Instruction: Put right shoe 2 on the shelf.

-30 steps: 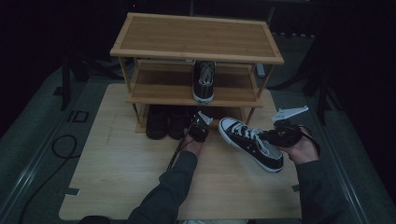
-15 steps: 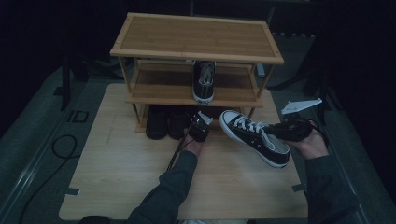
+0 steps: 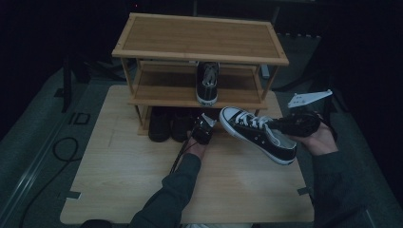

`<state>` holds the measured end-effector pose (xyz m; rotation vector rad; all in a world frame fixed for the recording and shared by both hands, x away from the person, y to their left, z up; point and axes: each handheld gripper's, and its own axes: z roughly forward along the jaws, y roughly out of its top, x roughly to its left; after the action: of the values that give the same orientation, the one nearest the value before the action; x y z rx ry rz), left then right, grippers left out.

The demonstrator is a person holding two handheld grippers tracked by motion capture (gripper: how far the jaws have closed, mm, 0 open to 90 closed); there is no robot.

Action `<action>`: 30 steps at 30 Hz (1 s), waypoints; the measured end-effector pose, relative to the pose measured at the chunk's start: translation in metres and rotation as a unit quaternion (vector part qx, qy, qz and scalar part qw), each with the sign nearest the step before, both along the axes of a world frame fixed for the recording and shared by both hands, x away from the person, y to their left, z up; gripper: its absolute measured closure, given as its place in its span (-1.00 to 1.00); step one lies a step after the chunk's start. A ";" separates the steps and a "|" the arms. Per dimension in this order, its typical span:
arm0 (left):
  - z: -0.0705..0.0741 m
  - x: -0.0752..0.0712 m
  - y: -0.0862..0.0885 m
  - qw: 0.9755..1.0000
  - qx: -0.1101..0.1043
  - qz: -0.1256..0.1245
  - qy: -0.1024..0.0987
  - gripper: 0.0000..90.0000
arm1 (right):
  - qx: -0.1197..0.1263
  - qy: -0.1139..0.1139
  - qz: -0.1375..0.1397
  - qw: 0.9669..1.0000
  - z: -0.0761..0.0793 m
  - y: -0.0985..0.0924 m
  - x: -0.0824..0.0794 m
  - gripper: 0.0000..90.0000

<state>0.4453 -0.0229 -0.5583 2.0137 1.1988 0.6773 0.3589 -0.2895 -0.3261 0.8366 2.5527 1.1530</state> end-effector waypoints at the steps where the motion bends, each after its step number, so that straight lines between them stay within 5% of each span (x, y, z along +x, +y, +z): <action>1: 0.000 0.000 0.000 1.000 0.000 0.000 -0.001 1.00 | 0.000 -0.001 -0.001 1.000 0.002 0.000 0.001 0.96; 16: 0.000 0.000 0.000 1.000 0.001 0.001 -0.001 1.00 | 0.025 -0.027 -0.027 0.999 0.030 -0.006 0.012 0.95; 30: 0.000 0.000 0.000 1.000 0.001 0.000 0.000 1.00 | 0.032 -0.035 -0.057 0.997 0.031 0.012 0.039 0.95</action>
<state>0.4454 -0.0226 -0.5583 2.0163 1.1986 0.6781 0.3983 -0.2770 -0.2947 0.9260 2.3905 1.2129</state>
